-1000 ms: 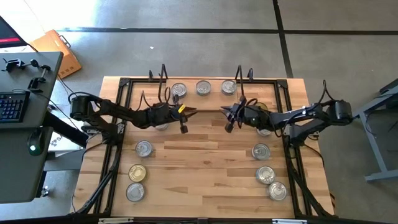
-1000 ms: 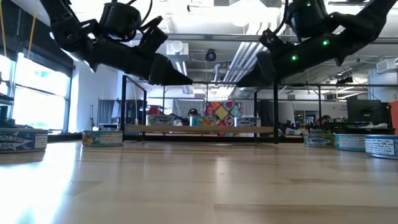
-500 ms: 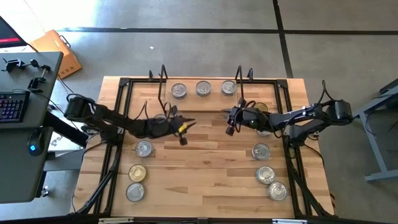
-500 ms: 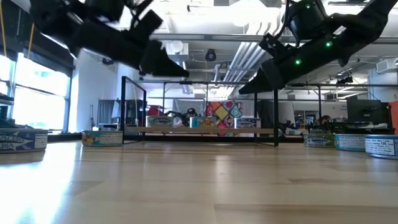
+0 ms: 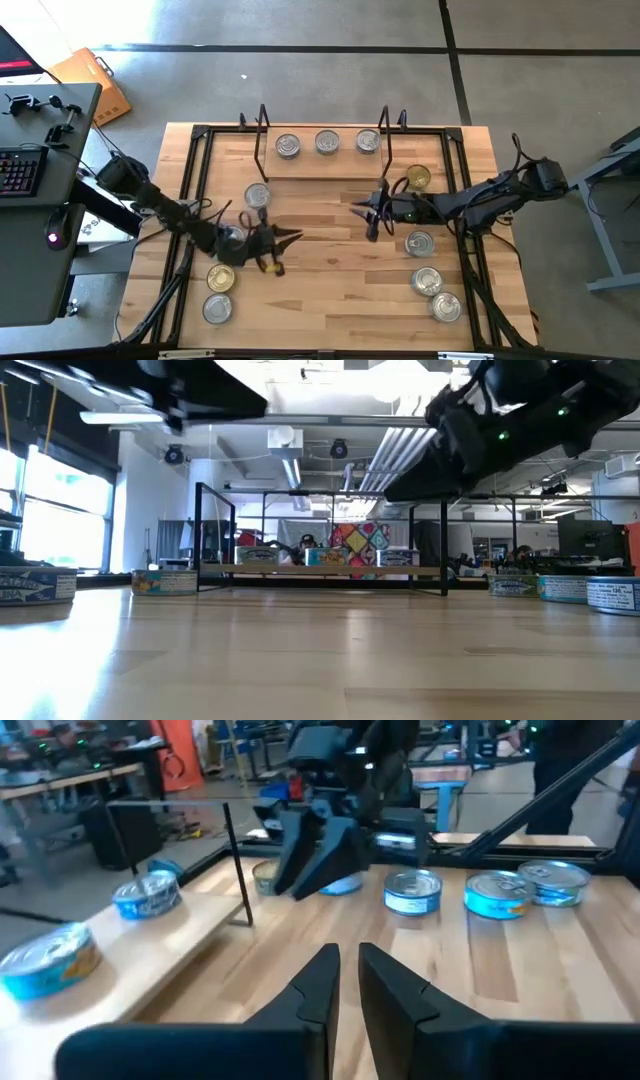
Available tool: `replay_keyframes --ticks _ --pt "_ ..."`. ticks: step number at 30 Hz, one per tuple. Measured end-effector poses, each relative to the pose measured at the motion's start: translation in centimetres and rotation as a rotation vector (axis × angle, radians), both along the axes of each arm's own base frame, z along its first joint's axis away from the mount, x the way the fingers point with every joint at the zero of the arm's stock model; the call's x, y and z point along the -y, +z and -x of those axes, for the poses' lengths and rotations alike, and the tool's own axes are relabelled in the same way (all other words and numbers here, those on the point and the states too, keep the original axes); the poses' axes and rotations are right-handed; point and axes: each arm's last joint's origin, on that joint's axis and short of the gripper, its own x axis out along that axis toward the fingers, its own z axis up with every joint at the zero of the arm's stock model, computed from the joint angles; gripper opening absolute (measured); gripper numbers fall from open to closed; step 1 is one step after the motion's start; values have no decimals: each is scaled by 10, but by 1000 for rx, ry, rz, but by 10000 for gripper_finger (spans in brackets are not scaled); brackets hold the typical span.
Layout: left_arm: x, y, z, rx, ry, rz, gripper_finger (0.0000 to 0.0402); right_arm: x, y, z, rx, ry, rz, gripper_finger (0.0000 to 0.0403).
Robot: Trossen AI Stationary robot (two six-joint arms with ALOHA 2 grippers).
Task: Stack canned seafood by type on shelf
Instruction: Put the green tuna can on the shelf
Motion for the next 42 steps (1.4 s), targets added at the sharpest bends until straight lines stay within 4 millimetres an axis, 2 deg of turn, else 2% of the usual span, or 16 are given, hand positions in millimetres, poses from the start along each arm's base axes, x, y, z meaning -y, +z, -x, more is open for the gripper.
replay_keyframes --ticks 6,10,21,28,33,42 --pt "25 -5 21 22 76 39 20 -24 1 2 16 90 -13 87" --pt "36 -5 30 40 63 60 16 -35 2 4 19 140 -5 87" --pt "46 -4 38 60 28 98 14 -45 0 4 15 197 44 87" --pt "58 -4 51 107 41 159 8 -49 -18 -9 44 210 77 90" --pt "65 -3 58 118 45 140 1 -61 -28 -20 70 231 61 106" --pt "68 -1 61 142 32 192 0 -93 -19 -47 105 286 -7 152"
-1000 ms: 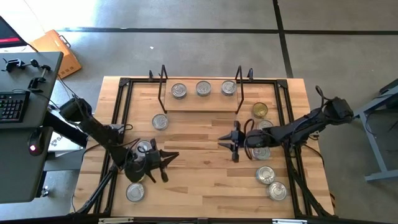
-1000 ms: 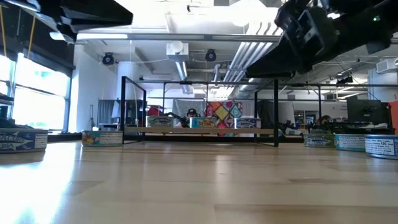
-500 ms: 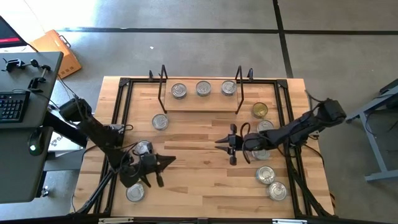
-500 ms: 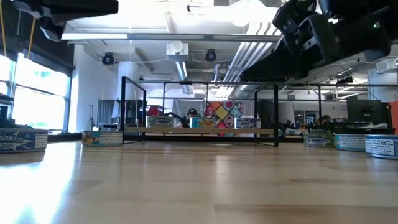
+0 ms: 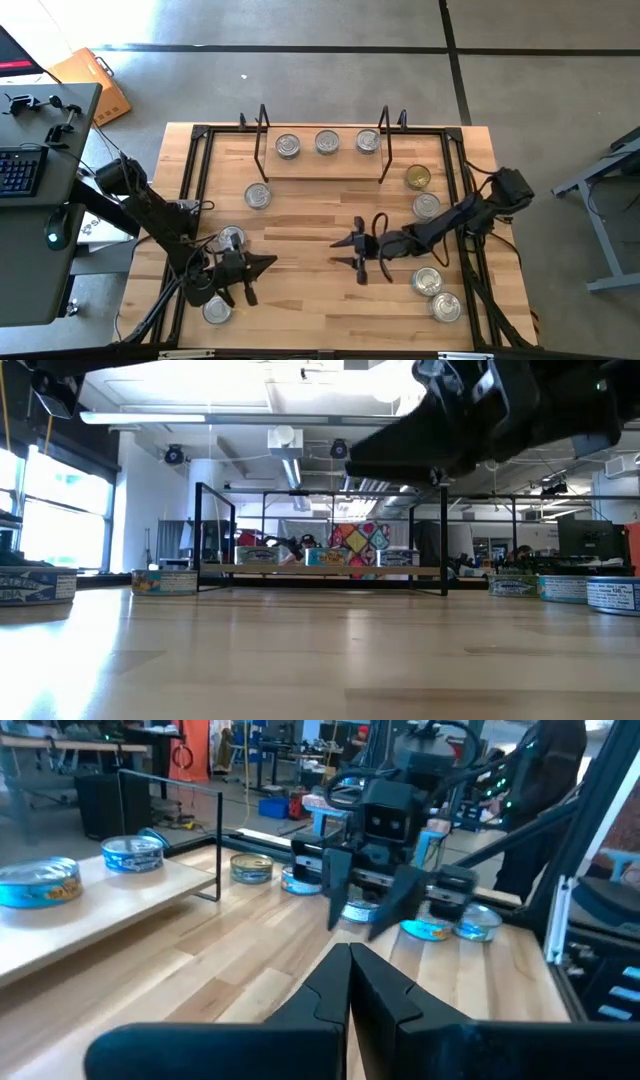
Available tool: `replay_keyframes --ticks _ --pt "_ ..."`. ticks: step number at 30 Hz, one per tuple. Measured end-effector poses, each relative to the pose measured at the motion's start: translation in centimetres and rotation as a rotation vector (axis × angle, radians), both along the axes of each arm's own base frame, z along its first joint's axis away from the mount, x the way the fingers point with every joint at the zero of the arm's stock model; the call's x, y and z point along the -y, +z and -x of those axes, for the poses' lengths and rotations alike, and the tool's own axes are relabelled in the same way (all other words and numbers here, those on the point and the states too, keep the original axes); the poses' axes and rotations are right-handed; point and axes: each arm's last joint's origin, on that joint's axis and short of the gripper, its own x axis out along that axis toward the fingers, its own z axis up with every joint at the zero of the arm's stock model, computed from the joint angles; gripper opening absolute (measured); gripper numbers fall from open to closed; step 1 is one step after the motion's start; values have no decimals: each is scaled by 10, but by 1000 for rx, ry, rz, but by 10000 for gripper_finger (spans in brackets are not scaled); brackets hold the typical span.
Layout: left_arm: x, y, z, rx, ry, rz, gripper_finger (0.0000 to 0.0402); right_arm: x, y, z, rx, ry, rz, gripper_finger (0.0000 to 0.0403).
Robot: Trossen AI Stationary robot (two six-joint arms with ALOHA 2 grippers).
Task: Stack canned seafood by type on shelf
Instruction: Put the green tuna can on the shelf
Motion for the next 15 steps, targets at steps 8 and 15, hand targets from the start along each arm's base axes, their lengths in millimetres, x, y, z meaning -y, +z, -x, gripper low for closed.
replay_keyframes --ticks 8,15 --pt "-1 0 -1 -28 1 -74 0 -26 -9 -14 -56 46 -8 183" --pt "-1 20 -1 -26 1 -106 0 -39 -27 -24 -102 63 -7 184"
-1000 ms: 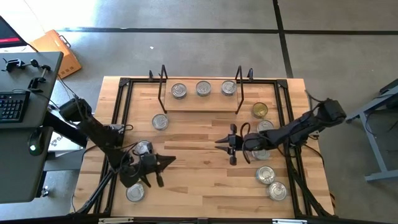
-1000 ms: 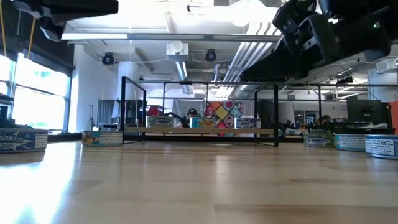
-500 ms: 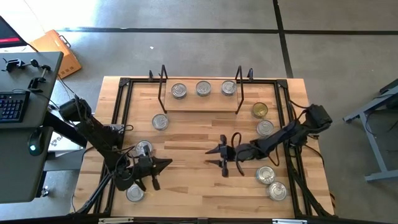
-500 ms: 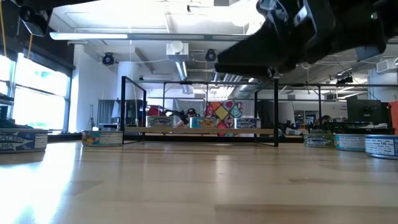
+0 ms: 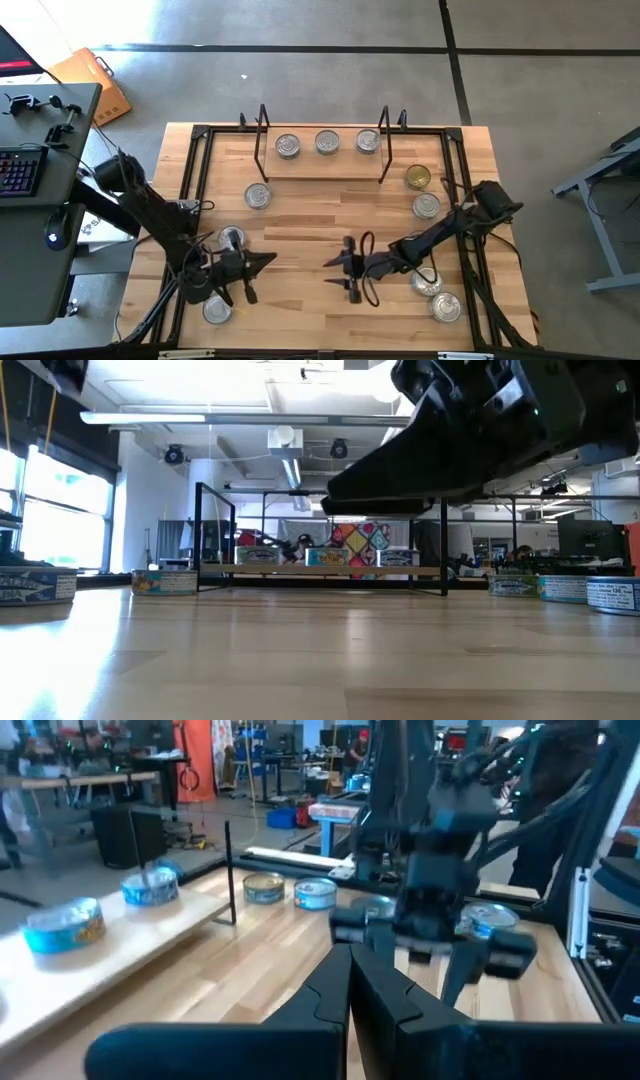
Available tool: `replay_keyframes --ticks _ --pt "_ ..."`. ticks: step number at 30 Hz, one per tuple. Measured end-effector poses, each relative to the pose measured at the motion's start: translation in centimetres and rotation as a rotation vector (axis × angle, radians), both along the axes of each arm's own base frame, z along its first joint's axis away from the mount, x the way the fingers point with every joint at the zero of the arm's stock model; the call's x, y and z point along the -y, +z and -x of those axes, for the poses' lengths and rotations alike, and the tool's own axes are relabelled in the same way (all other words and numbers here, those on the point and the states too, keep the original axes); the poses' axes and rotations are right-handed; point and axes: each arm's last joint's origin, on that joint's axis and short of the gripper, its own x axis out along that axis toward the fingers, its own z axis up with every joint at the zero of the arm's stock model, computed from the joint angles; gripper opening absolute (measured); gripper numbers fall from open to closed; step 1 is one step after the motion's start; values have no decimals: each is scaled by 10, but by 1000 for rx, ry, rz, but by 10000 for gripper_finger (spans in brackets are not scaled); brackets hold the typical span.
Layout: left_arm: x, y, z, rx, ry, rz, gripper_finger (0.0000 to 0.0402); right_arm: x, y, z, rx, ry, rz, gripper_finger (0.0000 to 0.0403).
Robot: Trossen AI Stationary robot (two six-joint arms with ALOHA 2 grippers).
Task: Stack canned seafood by type on shelf
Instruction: Put the green tuna can on the shelf
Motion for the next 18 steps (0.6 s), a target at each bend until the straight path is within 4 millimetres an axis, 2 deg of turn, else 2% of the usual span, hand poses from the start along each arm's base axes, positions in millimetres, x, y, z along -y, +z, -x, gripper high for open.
replay_keyframes --ticks 5,10,18 --pt "5 24 -3 -38 -3 -75 0 -2 3 -2 -27 -2 18 184" --pt "8 38 -6 -53 0 -90 0 0 18 2 -43 -35 -21 184" --pt "10 42 -7 -47 -16 -75 0 -2 39 7 -3 -48 -91 184"
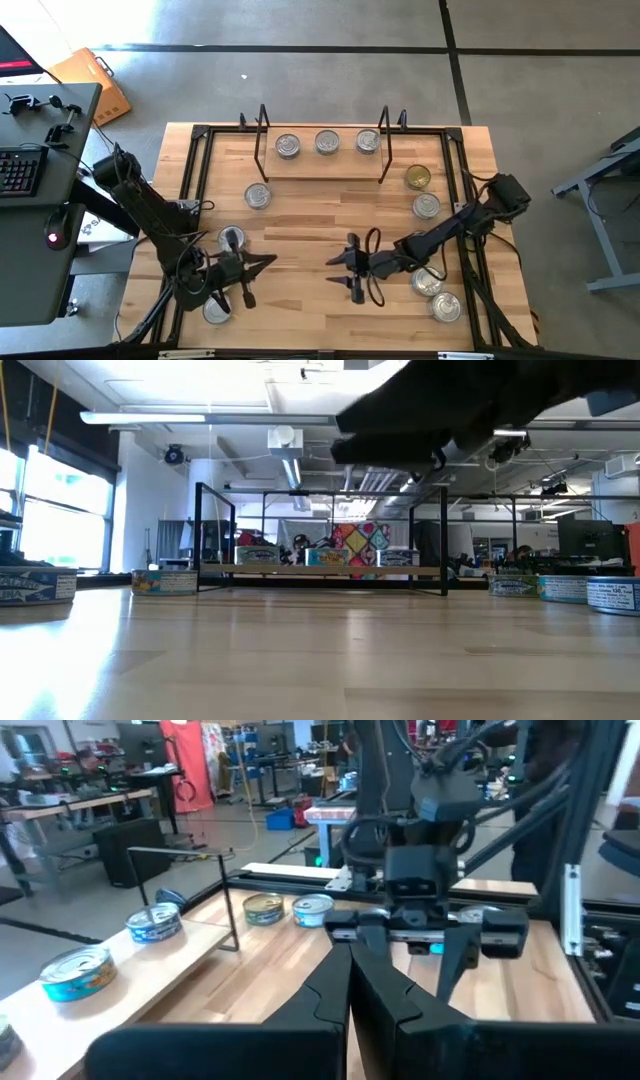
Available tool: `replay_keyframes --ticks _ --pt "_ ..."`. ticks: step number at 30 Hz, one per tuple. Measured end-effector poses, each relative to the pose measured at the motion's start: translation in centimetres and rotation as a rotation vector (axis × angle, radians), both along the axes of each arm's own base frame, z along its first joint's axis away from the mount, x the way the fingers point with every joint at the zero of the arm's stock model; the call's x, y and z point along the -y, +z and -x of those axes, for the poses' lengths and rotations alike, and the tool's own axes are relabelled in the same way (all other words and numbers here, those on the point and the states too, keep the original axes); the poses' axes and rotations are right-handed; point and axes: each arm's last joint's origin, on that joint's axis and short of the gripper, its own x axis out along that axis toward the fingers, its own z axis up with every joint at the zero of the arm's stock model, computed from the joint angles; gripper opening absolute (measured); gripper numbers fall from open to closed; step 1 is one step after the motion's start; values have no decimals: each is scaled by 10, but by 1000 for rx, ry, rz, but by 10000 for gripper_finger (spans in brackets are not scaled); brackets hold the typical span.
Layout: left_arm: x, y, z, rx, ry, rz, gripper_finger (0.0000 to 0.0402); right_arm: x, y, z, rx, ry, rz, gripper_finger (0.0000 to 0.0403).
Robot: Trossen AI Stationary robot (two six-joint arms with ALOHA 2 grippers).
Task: Stack canned seafood by type on shelf
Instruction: Put the green tuna can on the shelf
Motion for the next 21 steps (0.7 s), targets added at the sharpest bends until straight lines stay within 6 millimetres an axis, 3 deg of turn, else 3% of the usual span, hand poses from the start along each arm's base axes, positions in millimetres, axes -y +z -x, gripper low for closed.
replay_keyframes --ticks 13,18,21 --pt "-13 1 -14 -23 38 -51 0 -2 6 -2 68 -41 -42 184" --pt "-41 0 -37 -3 134 31 0 -2 5 -1 61 -40 -36 184" --pt "-64 11 -60 -73 105 20 0 -1 4 -2 56 -42 -34 184"
